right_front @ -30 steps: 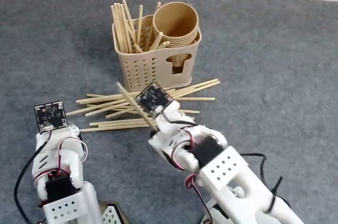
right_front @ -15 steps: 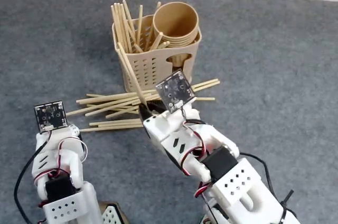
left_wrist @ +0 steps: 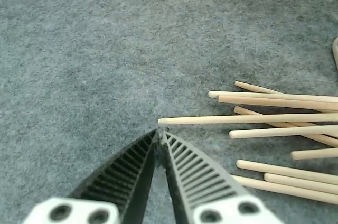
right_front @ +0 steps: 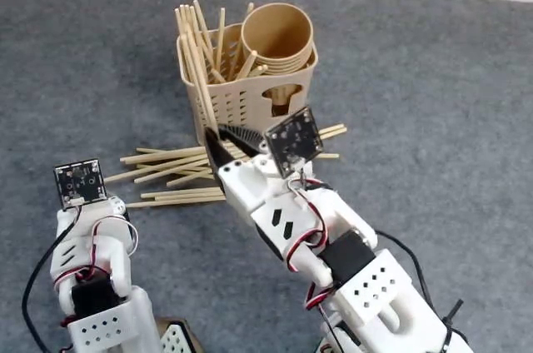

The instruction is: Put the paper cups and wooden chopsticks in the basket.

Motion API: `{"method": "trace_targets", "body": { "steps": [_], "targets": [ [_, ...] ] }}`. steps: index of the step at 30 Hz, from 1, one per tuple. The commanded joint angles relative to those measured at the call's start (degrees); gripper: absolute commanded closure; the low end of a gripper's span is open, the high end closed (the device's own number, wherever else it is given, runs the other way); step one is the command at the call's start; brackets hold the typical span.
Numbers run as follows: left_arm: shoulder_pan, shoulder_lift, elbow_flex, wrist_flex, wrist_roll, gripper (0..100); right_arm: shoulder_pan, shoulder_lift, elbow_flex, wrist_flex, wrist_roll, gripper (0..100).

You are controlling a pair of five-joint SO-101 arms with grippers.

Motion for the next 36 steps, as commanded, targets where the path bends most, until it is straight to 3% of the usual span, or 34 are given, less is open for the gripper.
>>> {"method": "trace_targets", "body": {
  "steps": [1,8,17,27,36],
  "targets": [
    [-0.4,-0.4,1.2,-1.0,-0.5,99,0.8,-1.3,-1.1,-7.7,-0.5,99.3],
    [-0.4,-0.4,1.2,-1.0,-0.5,99,3.6,-0.2,-1.1,-20.4,-0.5,99.3],
    [-0.4,-0.4,1.2,-1.0,-0.5,99,7.0,13.0,-2.9,-39.6,-0.4,99.3],
    [-0.4,-0.4,1.2,-1.1,-0.5,99,11.2,27.7,-18.6,-40.9,-0.4,99.3],
    [-0.4,-0.4,1.2,-1.1,-0.5,99,11.9,34.8,-21.6,-41.0,-0.4,99.3]
  ]
}}
